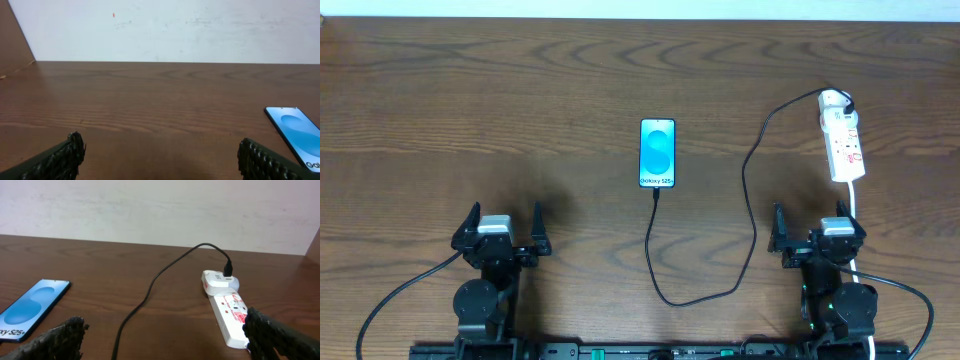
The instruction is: Plug charger to phone and switch on socket
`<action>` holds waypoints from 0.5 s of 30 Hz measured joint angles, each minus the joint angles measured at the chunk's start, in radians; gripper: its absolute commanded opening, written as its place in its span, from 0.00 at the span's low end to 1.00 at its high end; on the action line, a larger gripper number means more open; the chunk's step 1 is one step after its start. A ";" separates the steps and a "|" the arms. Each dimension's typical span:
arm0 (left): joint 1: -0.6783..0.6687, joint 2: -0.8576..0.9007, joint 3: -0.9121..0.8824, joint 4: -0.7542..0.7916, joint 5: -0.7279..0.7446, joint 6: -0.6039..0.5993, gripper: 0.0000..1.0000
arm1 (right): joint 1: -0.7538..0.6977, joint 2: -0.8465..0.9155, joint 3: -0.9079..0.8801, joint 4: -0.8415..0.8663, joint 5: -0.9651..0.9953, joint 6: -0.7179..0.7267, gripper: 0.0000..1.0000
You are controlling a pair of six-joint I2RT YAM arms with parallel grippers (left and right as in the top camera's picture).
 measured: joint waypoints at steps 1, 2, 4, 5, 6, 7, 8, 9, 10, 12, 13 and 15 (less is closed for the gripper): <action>0.000 0.000 0.000 0.000 0.000 0.001 0.99 | 0.000 0.000 0.000 0.000 0.000 0.000 0.99; 0.000 0.000 0.000 0.000 0.000 0.003 0.99 | 0.000 0.000 0.000 0.000 0.000 0.000 0.99; 0.000 0.000 0.000 0.000 0.000 0.005 0.99 | 0.000 0.000 0.000 0.000 0.000 0.000 0.99; 0.000 0.000 0.000 0.000 0.000 0.005 0.99 | 0.000 0.000 0.000 0.000 0.000 0.000 0.99; 0.000 0.000 0.000 0.000 0.000 0.005 0.99 | 0.000 0.000 0.000 0.000 0.000 0.000 0.99; 0.000 0.000 0.000 0.000 0.000 0.005 0.99 | 0.000 0.000 0.000 0.000 0.000 0.000 0.99; 0.000 0.000 0.000 0.000 0.000 0.005 0.99 | 0.000 0.000 0.000 0.000 0.000 0.000 0.99; 0.000 0.000 0.000 0.000 0.000 0.005 0.99 | 0.000 0.000 0.000 0.000 0.000 0.000 0.99; 0.000 0.000 0.000 0.000 0.000 0.005 0.99 | 0.000 0.000 0.000 0.000 0.000 0.000 0.99; 0.000 0.000 0.000 0.000 0.000 0.005 0.99 | 0.000 0.000 0.000 0.000 0.000 0.000 0.99; 0.000 0.000 0.000 0.000 0.000 0.006 0.99 | 0.000 0.000 0.000 0.000 0.000 0.000 0.99; 0.000 0.000 0.000 0.000 0.000 0.006 0.99 | 0.000 0.000 0.000 0.000 0.000 0.000 0.99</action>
